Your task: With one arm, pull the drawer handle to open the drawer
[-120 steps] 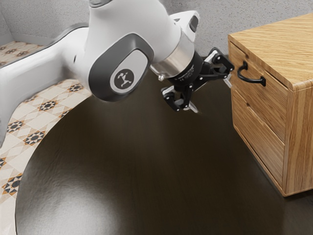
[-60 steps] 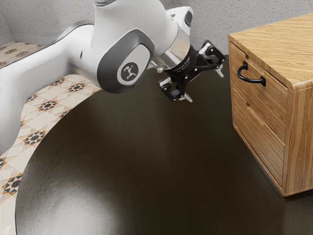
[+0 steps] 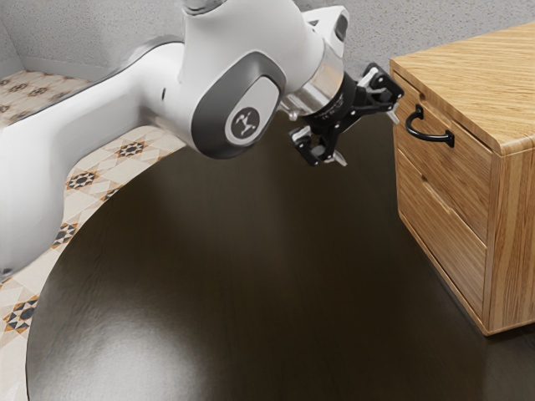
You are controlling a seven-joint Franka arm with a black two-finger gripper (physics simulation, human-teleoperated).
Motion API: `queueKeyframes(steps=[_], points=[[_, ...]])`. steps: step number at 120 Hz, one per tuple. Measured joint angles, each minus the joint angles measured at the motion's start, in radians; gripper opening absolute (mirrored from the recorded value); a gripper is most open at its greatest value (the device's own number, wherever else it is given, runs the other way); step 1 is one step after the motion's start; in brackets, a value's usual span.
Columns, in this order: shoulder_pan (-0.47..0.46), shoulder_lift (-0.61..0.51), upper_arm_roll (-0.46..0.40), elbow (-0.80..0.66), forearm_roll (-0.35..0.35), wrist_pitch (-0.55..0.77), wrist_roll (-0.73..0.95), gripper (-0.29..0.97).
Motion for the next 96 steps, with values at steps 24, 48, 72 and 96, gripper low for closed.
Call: queueKeyframes(steps=[24,48,72,96], points=[[0.002,0.044,-0.006,0.043,0.0,0.013,0.007,0.68],[0.008,0.085,-0.015,0.068,-0.001,0.018,0.011,0.68],[0.052,0.113,-0.054,0.084,-0.002,0.022,0.015,0.68],[0.07,0.125,-0.073,0.087,-0.002,0.026,0.018,0.68]])
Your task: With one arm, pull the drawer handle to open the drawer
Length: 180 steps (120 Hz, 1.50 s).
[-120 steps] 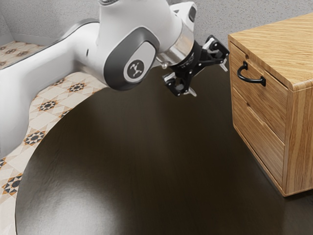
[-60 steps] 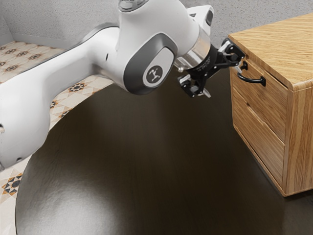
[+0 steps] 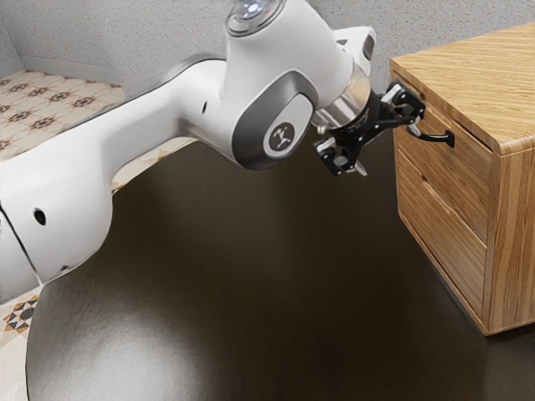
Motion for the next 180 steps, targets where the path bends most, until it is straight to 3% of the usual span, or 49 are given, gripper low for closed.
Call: queueKeyframes(steps=[79,117,145,169,180], points=[[0.118,0.121,-0.094,0.165,0.003,0.003,0.023,0.68],[0.143,0.143,-0.129,0.159,0.001,0.003,0.033,0.68],[0.154,-0.054,-0.112,-0.105,-0.019,0.003,0.022,0.68],[0.197,-0.383,-0.092,-0.381,-0.037,-0.031,0.019,0.66],[0.151,-0.461,-0.089,-0.392,-0.027,-0.073,0.015,0.66]])
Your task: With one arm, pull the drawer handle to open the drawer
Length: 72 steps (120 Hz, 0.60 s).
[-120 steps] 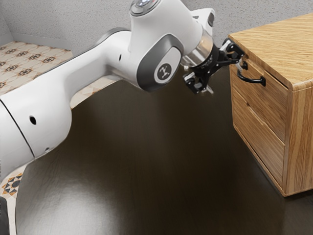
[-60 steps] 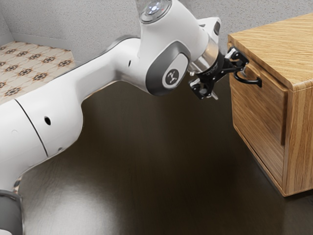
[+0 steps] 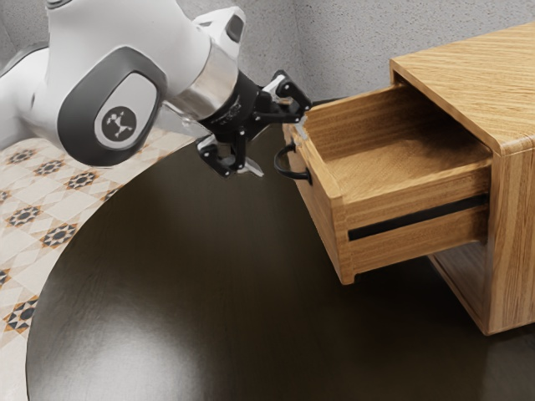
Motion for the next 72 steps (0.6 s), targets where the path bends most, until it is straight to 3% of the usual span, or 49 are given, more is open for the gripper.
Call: queueKeyframes(steps=[9,28,39,57,72], points=[[-0.03,-0.014,-0.005,0.044,0.029,-0.027,-0.005,0.67],[-0.31,-0.138,-0.004,-0.103,0.322,-0.062,-0.018,0.67],[-0.412,-0.161,-0.005,-0.12,0.419,-0.074,-0.023,0.68],[-0.441,-0.151,0.005,-0.102,0.475,-0.086,-0.036,0.68],[-0.426,-0.15,0.046,-0.046,0.425,-0.147,-0.047,0.68]])
